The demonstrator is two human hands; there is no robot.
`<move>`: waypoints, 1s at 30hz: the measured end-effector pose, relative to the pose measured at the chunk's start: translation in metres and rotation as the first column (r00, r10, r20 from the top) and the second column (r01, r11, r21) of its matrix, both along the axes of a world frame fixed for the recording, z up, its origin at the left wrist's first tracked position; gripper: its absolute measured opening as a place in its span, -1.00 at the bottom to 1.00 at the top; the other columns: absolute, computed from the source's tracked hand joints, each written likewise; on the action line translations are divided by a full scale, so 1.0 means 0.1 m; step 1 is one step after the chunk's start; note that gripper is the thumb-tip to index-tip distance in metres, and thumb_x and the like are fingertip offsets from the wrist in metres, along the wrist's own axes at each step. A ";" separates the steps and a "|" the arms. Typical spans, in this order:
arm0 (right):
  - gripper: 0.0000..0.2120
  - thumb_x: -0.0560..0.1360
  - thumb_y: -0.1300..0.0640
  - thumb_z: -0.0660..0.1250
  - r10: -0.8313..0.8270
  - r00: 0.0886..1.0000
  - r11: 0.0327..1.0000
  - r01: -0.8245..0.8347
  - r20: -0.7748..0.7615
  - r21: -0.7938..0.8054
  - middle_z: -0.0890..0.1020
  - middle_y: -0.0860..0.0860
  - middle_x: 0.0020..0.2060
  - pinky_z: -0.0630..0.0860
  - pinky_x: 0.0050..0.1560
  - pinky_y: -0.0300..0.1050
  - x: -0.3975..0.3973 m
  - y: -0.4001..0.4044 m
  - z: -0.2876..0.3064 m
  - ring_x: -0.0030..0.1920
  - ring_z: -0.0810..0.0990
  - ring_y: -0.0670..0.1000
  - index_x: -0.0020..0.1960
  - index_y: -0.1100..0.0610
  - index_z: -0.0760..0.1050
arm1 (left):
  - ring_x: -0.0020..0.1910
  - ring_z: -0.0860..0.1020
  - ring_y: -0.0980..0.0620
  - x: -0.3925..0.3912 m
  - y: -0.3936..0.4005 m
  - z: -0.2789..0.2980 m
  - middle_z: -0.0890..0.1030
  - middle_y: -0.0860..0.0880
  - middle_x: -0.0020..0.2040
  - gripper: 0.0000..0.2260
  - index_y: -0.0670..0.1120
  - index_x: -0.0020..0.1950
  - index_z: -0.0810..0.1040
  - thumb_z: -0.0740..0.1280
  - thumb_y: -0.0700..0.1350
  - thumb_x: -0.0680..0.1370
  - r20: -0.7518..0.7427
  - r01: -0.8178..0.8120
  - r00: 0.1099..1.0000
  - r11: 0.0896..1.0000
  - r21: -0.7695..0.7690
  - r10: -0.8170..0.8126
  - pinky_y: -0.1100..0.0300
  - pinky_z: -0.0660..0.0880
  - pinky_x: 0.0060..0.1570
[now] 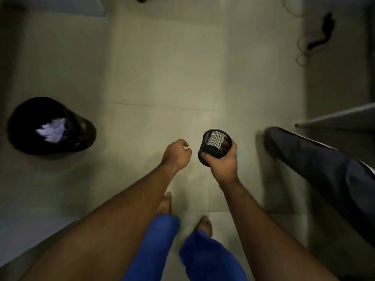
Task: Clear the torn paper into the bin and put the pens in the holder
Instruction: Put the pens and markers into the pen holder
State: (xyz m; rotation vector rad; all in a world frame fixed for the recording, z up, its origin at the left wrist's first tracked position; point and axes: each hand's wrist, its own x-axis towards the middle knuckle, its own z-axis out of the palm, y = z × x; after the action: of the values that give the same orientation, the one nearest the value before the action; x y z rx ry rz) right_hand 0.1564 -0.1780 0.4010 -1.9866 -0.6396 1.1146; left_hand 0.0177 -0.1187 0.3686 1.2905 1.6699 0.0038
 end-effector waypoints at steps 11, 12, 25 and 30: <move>-0.30 0.21 0.26 0.59 -0.269 0.950 0.961 0.275 0.158 -0.013 0.51 -0.16 0.02 0.58 0.14 -0.11 1.29 -0.26 -2.35 0.07 0.58 -0.02 0.24 0.03 0.34 | 0.10 0.59 -0.15 1.51 -0.12 -2.41 0.64 -0.14 0.12 -0.71 -0.08 0.20 0.55 0.35 -0.07 0.50 0.053 0.270 0.962 0.962 -0.048 -0.267 0.10 0.53 0.11; -0.27 0.18 0.19 0.60 -0.271 0.944 0.961 0.277 0.186 -0.008 0.53 -0.10 0.07 0.58 0.19 -0.04 1.37 -0.22 -2.55 0.12 0.58 0.01 0.26 0.05 0.35 | 0.10 0.59 -0.16 1.63 -0.11 -2.58 0.64 -0.14 0.10 -0.72 -0.08 0.20 0.55 0.34 -0.08 0.50 0.054 0.284 0.958 0.958 -0.034 -0.281 0.09 0.54 0.10; -0.12 0.17 -0.22 0.54 -0.246 0.882 0.969 0.233 0.402 0.082 0.52 -0.01 0.23 0.51 0.29 0.04 1.80 0.09 -3.57 0.27 0.50 0.06 0.40 0.00 0.33 | 0.00 0.60 -0.20 2.23 0.15 -3.72 0.64 -0.16 0.02 -0.80 -0.12 0.04 0.59 0.30 -0.02 0.55 -0.147 0.346 0.935 0.921 0.179 -0.323 0.07 0.54 -0.07; -0.15 0.21 -0.15 0.57 -0.209 0.881 0.977 0.207 0.425 0.051 0.52 0.02 0.23 0.49 0.29 -0.03 1.95 0.06 -3.66 0.27 0.49 0.07 0.41 0.03 0.33 | -0.01 0.61 -0.19 2.32 0.17 -3.77 0.64 -0.17 0.03 -0.80 -0.15 0.05 0.59 0.37 -0.06 0.52 -0.202 0.341 0.932 0.918 0.203 -0.302 0.09 0.54 -0.10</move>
State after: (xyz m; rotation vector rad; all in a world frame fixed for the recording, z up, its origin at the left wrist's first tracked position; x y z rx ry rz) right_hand 0.3515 -0.1718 0.0354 -2.2571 -0.6271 0.5448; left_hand 0.2494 -0.1014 -0.0087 1.7800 1.6100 -0.1104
